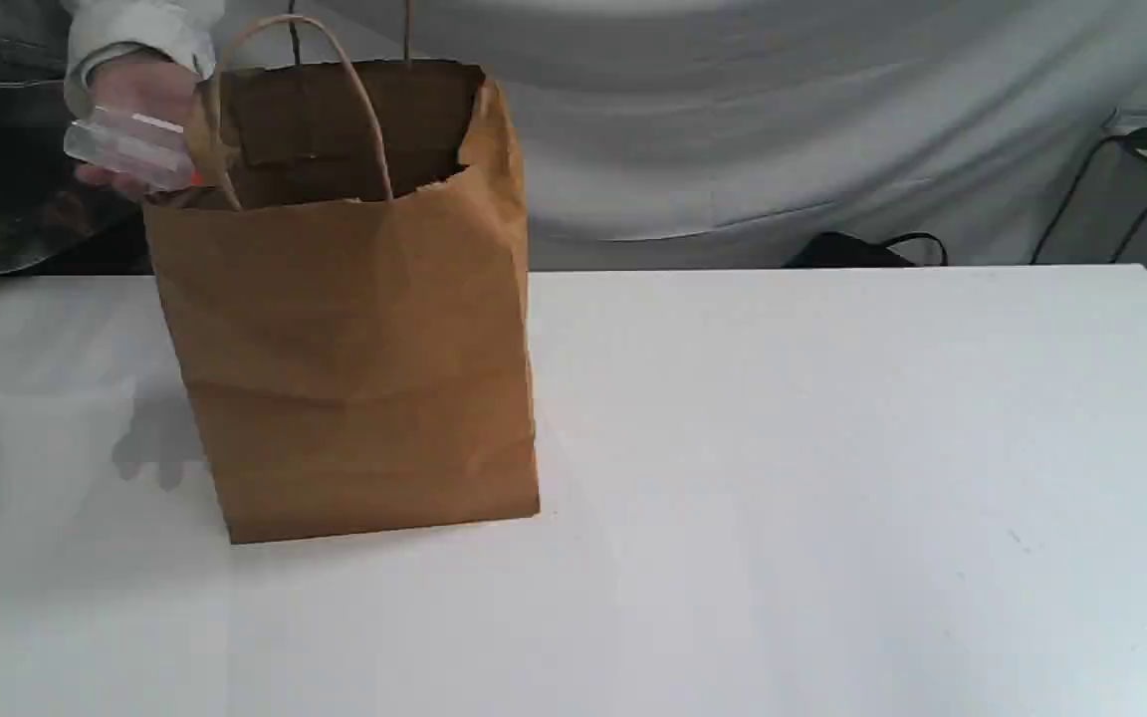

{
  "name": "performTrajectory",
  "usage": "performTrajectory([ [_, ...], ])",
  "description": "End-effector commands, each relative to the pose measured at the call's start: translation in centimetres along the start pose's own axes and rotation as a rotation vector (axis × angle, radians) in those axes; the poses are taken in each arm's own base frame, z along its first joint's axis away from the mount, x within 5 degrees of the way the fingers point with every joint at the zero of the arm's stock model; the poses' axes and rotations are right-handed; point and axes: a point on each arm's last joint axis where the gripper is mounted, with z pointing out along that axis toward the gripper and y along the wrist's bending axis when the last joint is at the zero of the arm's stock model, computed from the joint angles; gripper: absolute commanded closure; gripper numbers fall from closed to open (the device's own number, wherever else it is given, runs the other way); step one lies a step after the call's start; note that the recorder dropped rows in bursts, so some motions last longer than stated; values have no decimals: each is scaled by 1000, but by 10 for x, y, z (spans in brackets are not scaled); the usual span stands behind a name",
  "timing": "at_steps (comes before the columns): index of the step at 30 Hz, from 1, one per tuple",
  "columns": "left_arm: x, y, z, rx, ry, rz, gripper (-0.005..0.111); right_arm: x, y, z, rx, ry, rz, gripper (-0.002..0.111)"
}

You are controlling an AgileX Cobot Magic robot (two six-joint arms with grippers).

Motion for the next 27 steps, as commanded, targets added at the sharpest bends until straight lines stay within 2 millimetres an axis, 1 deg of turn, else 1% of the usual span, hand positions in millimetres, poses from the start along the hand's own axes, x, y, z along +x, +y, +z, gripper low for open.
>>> performTrajectory([
  [1, -8, -13, -2, 149, -102, 41, 107, 22, 2, -6, -86, -68, -18, 57],
  [2, -11, -20, -4, 220, -143, 60, 107, 19, 3, -5, -94, -106, -38, 59],
  [3, -15, -26, -6, 291, -191, 81, 107, 24, 2, -5, -83, -51, -66, 63],
  [4, -17, -30, -8, 334, -224, 94, 107, 24, 2, -5, -84, -53, -75, 67],
  [5, -18, -31, -8, 348, -236, 99, 107, 22, 2, -5, -79, -83, -75, 73],
  [7, -25, -31, -5, 311, -214, 113, 107, 21, 2, -5, -80, -84, -80, 81],
  [8, -28, -29, -1, 273, -176, 118, 107, 21, 2, -5, -83, -87, -84, 86],
  [10, -38, -30, 6, 241, -132, 64, 107, 21, 4, -5, -102, -89, -108, 93],
  [13, -49, -38, 20, 290, -106, 75, 107, 22, 8, -6, -142, -83, -149, 101],
  [14, -56, -41, 27, 307, -103, 59, 107, 23, 8, -6, -149, -79, -158, 104],
  [15, -67, -46, 36, 327, -104, 48, 107, 23, 8, -6, -151, -78, -158, 106],
  [16, -72, -49, 47, 347, -84, 56, 107, 23, 8, -6, -151, -78, -157, 108],
  [17, -82, -54, 57, 371, -76, 51, 107, 23, 8, -6, -151, -76, -156, 108],
  [18, -87, -60, 73, 407, -23, 69, 107, 23, 8, -6, -151, -76, -156, 108],
  [19, -97, -66, 85, 441, 9, 59, 107, 23, 8, -6, -151, -76, -156, 108],
  [20, -99, -72, 103, 493, 101, 95, 107, 23, 8, -6, -151, -75, -152, 108],
  [21, -107, -79, 117, 533, 154, 110, 107, 23, 8, -6, -151, -75, -148, 108],
  [24, -113, -91, 161, 629, 450, 91, 107, 23, 8, -6, -151, -75, -148, 108],
  [25, -110, -94, 175, 667, 509, 17, 107, 23, 8, -6, -151, -75, -148, 108],
  [27, -114, -101, 196, 777, 588, -68, 107, 23, 8, -6, -151, -74, -142, 108],
])
